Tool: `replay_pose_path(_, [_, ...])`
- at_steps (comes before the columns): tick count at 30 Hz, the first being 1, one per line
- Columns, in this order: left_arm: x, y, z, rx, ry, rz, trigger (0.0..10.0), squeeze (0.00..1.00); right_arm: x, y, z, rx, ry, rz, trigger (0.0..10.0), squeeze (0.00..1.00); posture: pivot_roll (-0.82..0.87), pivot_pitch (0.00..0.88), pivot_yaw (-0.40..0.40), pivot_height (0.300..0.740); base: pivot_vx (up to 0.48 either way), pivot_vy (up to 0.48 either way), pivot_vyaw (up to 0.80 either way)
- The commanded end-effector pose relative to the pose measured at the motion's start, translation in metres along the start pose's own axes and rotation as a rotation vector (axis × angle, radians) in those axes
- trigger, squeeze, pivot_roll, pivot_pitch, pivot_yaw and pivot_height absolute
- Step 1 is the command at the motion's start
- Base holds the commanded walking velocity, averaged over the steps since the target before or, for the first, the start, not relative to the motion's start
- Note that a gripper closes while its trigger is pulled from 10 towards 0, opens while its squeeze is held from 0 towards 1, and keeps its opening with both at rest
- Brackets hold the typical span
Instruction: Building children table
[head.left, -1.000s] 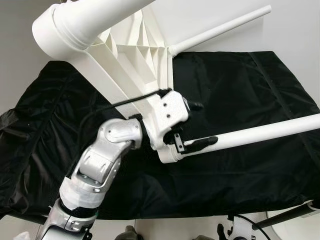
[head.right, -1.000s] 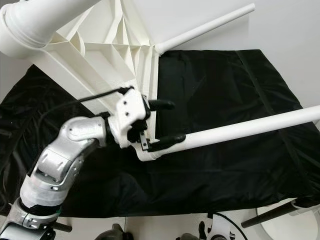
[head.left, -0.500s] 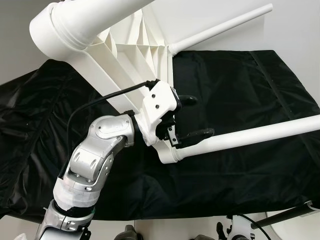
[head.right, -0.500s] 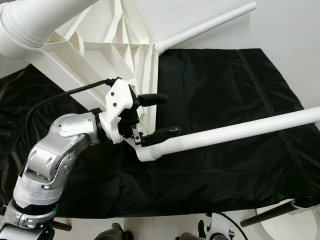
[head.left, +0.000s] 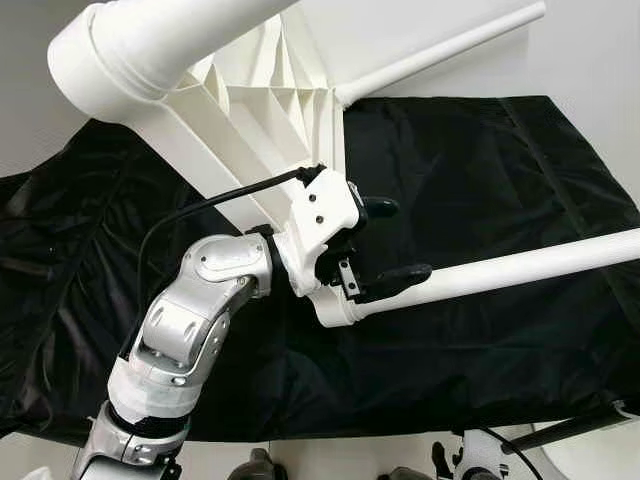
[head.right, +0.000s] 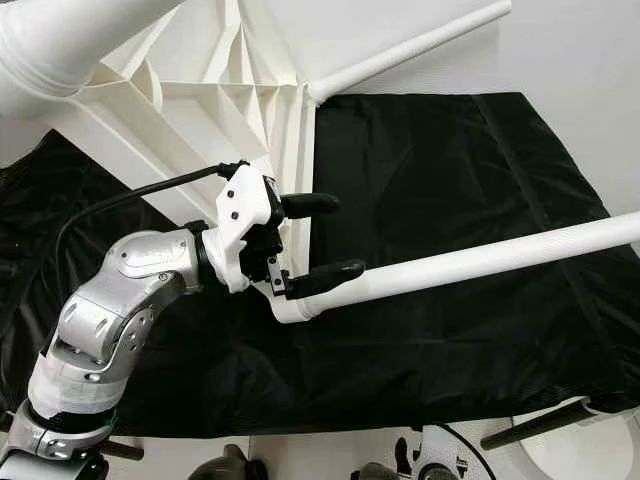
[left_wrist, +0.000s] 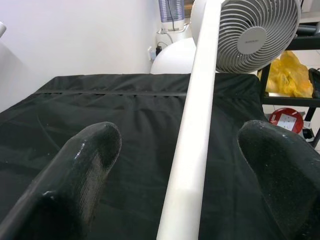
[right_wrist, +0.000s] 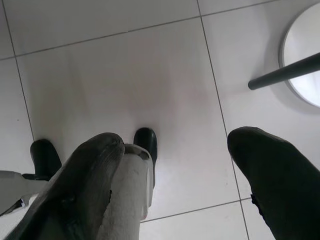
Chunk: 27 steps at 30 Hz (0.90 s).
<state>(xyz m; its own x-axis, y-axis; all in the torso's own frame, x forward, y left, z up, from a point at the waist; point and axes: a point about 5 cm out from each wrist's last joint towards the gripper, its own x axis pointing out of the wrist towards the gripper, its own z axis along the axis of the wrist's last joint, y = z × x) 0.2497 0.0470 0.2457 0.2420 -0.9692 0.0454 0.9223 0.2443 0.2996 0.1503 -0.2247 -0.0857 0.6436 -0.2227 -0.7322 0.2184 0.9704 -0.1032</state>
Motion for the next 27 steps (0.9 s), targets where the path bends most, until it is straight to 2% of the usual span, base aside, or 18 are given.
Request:
replay_pose_path(1, [0.0, -0.002, 0.001, -0.003, 0.002, 0.028, 10.0, 0.0, -0.003, 0.001, -0.01, 0.003, 0.039, 0.004, 10.0, 0.0, 0.07, 0.077, 0.085, 0.74, 0.0, 0.0, 0.0])
replay_pose_path(27, [0.001, -0.007, -0.001, -0.029, 0.012, -0.013, 10.0, 0.0, -0.007, 0.004, -0.022, -0.009, 0.083, 0.014, 10.0, 0.0, 0.07, 0.052, 0.078, 0.74, 0.0, 0.0, 0.0])
